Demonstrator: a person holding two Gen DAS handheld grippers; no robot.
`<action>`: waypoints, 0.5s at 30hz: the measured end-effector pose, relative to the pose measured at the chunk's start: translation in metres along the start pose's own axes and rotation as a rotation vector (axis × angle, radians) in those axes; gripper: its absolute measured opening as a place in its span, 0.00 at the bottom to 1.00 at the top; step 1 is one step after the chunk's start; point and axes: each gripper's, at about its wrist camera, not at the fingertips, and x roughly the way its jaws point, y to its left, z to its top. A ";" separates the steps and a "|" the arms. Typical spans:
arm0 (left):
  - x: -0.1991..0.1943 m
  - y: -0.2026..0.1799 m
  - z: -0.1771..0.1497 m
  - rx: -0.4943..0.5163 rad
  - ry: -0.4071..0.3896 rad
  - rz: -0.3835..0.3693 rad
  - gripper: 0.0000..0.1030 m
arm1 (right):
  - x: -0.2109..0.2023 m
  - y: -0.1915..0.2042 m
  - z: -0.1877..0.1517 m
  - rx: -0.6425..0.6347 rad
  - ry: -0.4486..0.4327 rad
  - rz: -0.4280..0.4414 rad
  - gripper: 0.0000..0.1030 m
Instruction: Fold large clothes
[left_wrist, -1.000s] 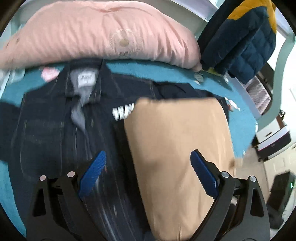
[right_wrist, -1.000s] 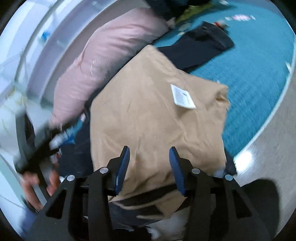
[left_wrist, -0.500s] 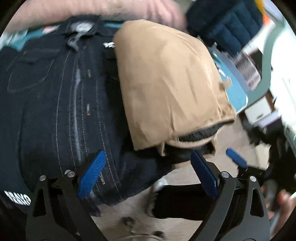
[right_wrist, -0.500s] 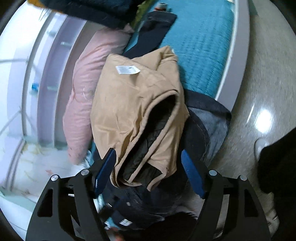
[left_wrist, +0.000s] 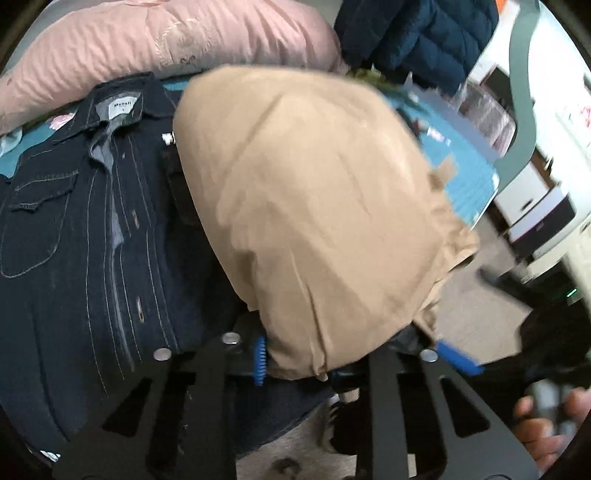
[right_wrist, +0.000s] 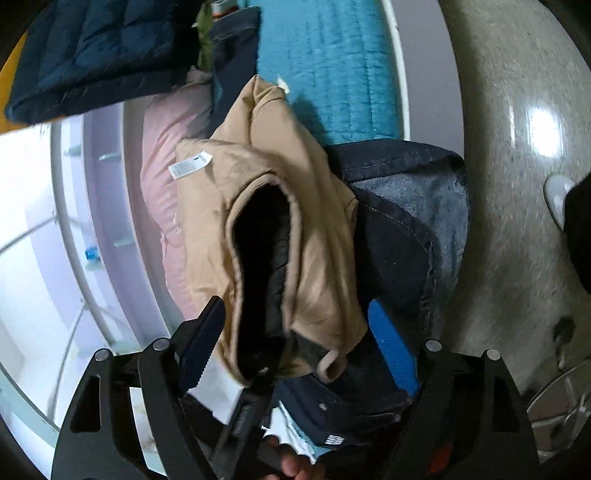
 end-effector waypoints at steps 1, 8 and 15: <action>-0.005 -0.002 0.006 -0.003 -0.012 -0.007 0.20 | 0.001 0.001 0.002 0.029 0.002 0.019 0.80; -0.021 -0.011 0.038 0.002 -0.053 -0.026 0.19 | 0.010 0.008 0.010 0.091 -0.019 0.133 0.84; -0.023 -0.016 0.050 -0.002 -0.055 -0.027 0.19 | 0.030 -0.029 0.024 0.303 0.001 0.267 0.89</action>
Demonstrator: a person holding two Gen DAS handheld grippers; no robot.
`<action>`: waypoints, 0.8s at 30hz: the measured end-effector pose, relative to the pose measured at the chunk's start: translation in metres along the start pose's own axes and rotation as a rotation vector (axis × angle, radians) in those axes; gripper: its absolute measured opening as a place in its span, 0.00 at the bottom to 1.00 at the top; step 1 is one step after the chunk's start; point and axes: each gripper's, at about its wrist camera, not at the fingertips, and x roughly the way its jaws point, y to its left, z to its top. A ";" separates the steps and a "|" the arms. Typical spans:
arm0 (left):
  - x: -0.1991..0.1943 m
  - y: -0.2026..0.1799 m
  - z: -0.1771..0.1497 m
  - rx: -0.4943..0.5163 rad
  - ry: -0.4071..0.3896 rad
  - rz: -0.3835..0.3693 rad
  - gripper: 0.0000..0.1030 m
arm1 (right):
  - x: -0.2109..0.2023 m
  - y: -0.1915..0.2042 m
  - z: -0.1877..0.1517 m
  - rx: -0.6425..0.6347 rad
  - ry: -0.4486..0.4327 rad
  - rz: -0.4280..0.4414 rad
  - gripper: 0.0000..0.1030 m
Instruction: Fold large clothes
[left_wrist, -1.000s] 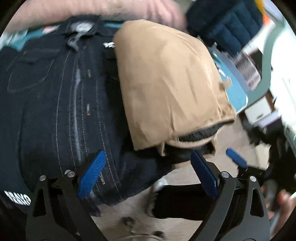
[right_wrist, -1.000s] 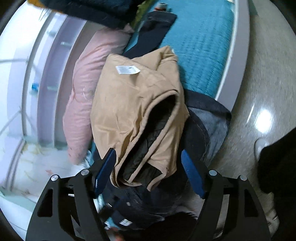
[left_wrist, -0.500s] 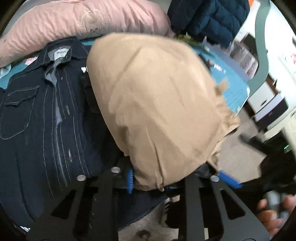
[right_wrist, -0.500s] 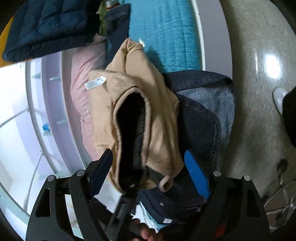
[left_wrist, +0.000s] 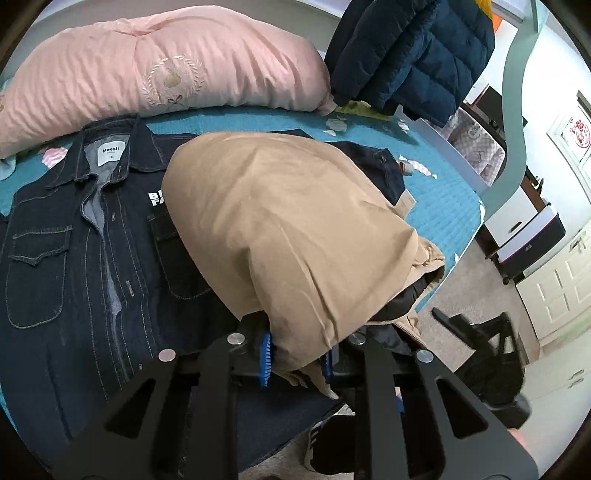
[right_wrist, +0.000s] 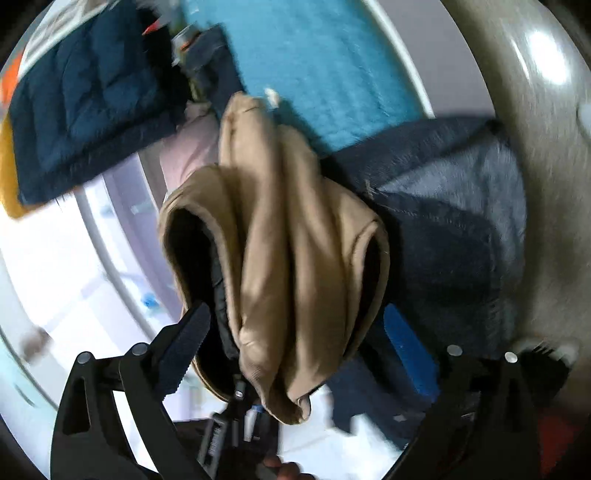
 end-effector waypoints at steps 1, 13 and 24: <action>0.000 0.000 -0.001 0.004 0.001 0.003 0.19 | 0.001 -0.004 0.001 0.017 0.001 0.011 0.90; 0.003 0.010 -0.012 -0.012 0.045 -0.005 0.19 | 0.042 -0.010 0.022 -0.055 0.126 0.202 0.93; -0.027 -0.003 -0.031 0.111 0.067 -0.024 0.29 | 0.046 0.051 0.031 -0.236 0.108 0.116 0.93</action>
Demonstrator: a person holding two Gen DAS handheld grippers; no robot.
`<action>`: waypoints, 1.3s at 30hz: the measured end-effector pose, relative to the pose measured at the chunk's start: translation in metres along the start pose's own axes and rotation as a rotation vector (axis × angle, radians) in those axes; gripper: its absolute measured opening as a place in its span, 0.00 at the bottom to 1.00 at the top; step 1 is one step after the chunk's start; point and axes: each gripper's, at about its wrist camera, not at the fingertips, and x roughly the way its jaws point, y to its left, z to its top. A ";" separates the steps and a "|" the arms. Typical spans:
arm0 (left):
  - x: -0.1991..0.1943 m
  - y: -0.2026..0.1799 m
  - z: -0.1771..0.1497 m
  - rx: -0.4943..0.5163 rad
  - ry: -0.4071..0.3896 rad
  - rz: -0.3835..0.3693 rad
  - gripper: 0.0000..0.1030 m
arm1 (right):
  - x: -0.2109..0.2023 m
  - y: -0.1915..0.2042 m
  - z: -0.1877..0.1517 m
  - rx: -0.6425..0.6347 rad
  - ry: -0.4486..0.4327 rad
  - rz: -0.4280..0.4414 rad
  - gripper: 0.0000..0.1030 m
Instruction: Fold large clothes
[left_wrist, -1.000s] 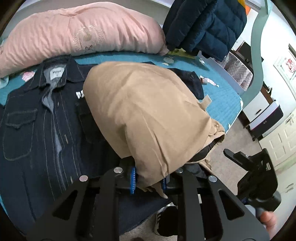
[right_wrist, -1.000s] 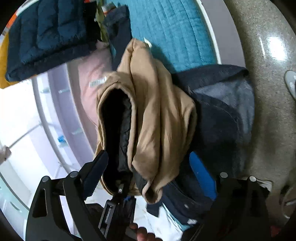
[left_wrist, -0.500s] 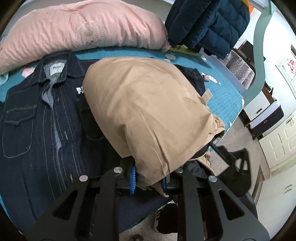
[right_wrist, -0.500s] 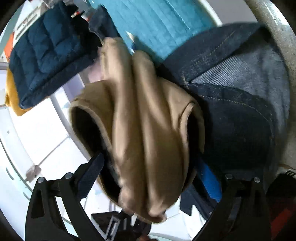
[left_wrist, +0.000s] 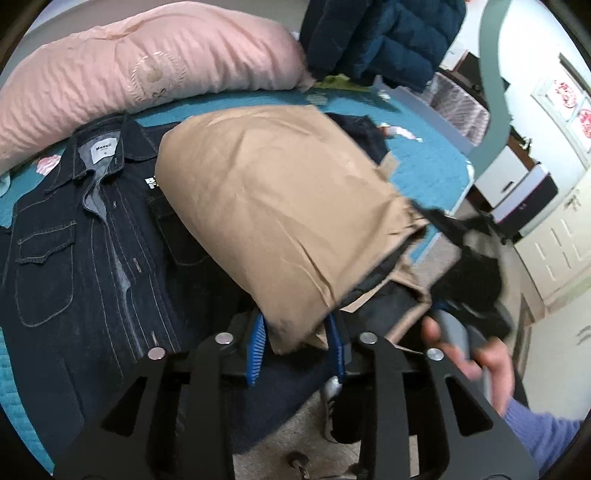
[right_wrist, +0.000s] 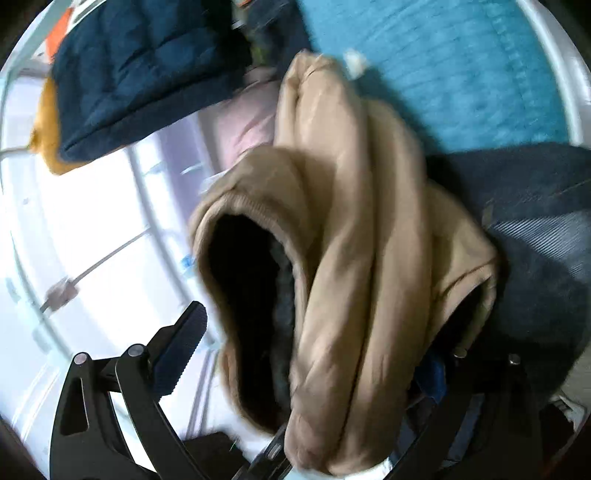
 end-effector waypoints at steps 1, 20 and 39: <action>-0.006 -0.001 0.000 -0.002 -0.012 -0.008 0.29 | 0.002 0.003 0.002 -0.010 -0.012 -0.055 0.93; -0.003 0.079 0.109 -0.039 -0.077 0.069 0.73 | 0.019 0.086 0.038 -0.460 0.173 -0.385 0.19; 0.162 0.093 0.204 0.069 0.414 -0.425 0.86 | 0.005 0.068 0.084 -0.498 0.375 -0.514 0.19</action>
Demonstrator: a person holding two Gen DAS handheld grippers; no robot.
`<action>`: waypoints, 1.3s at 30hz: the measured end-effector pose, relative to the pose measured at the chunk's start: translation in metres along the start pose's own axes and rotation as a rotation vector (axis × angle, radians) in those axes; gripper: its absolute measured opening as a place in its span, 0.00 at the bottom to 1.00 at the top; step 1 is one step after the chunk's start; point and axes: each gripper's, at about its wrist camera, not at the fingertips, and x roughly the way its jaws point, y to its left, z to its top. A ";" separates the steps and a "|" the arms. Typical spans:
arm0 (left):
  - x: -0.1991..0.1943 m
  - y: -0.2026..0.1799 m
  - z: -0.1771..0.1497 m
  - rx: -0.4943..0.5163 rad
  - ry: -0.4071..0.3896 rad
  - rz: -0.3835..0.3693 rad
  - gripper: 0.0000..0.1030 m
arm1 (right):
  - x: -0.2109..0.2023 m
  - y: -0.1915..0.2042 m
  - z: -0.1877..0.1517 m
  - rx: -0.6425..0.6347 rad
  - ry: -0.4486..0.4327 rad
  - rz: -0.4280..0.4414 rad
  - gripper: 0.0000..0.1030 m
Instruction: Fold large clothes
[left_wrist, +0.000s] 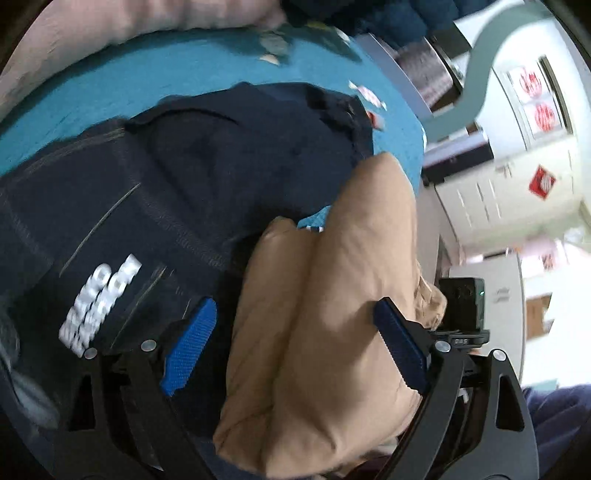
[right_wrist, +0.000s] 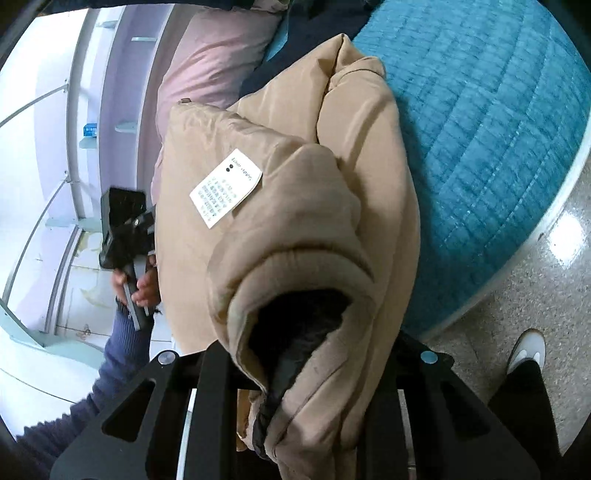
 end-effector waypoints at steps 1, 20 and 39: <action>0.004 -0.001 0.004 0.008 0.007 -0.031 0.86 | 0.001 0.000 0.002 -0.003 0.005 -0.003 0.19; 0.077 0.004 0.010 0.051 0.165 -0.017 0.67 | -0.001 0.003 -0.012 -0.030 -0.022 -0.123 0.20; 0.030 -0.107 0.059 0.196 -0.106 0.029 0.29 | -0.105 0.066 0.117 -0.112 -0.125 -0.336 0.20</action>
